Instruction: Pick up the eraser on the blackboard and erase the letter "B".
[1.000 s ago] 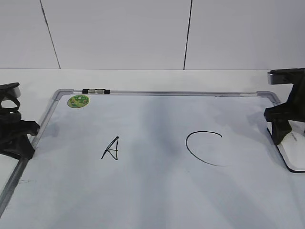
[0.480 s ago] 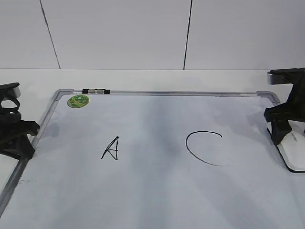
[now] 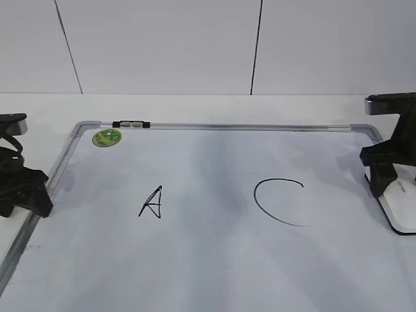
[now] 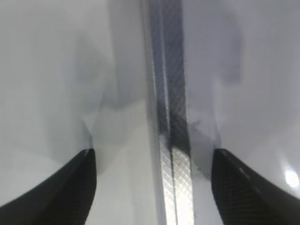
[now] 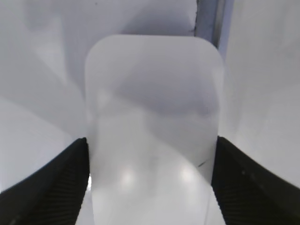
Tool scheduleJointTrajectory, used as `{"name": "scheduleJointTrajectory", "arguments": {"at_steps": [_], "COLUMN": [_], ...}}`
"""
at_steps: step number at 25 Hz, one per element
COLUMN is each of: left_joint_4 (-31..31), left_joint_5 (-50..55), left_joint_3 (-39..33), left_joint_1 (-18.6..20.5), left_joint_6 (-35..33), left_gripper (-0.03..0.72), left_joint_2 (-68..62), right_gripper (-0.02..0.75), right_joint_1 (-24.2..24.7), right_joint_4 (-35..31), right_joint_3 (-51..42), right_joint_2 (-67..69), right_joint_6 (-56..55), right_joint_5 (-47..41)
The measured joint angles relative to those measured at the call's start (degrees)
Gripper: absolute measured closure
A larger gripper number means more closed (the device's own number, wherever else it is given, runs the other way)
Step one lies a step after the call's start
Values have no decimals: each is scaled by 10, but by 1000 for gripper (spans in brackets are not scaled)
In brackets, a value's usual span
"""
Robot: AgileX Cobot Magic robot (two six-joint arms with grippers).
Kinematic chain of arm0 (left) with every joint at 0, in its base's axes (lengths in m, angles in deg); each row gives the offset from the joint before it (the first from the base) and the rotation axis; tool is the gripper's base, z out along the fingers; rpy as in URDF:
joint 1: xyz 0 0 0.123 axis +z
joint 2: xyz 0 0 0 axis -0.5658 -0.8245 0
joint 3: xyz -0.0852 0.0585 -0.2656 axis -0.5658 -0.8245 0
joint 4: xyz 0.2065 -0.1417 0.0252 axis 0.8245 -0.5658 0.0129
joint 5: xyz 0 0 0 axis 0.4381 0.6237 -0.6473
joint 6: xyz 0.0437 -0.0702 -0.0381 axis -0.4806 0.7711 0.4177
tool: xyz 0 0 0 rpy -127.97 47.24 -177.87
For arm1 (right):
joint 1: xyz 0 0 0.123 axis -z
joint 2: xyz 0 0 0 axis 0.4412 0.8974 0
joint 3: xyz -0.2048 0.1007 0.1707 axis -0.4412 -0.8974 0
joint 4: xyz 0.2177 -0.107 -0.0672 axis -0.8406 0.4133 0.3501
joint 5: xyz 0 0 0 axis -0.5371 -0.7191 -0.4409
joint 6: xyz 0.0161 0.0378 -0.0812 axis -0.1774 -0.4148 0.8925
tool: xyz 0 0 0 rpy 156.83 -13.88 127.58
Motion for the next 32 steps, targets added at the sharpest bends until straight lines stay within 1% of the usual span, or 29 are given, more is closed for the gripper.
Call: {"name": "scheduleJointTrajectory", "arguments": {"at_steps": [4, 11, 18, 25, 32], "left_joint_4": [0, 0, 1, 4, 10], "left_joint_5": [32, 84, 108, 113, 114], "left_joint_3": [27, 112, 167, 190, 190], "left_joint_1": [-2, -3, -3, -3, -3], "left_joint_6": [0, 0, 0, 0, 0], "left_gripper": [106, 99, 99, 104, 109], "left_joint_2": [1, 38, 83, 161, 254], "right_gripper": [122, 122, 122, 122, 123], "right_joint_1": [0, 0, 0, 0, 0], "right_joint_4": [-1, -7, -8, -17, -25], "right_joint_3": [5, 46, 85, 124, 128], "right_joint_2": [-1, -33, -92, -176, -281], "right_joint_6": [0, 1, 6, 11, 12], "right_joint_5": [0, -13, -23, -34, -28]}}
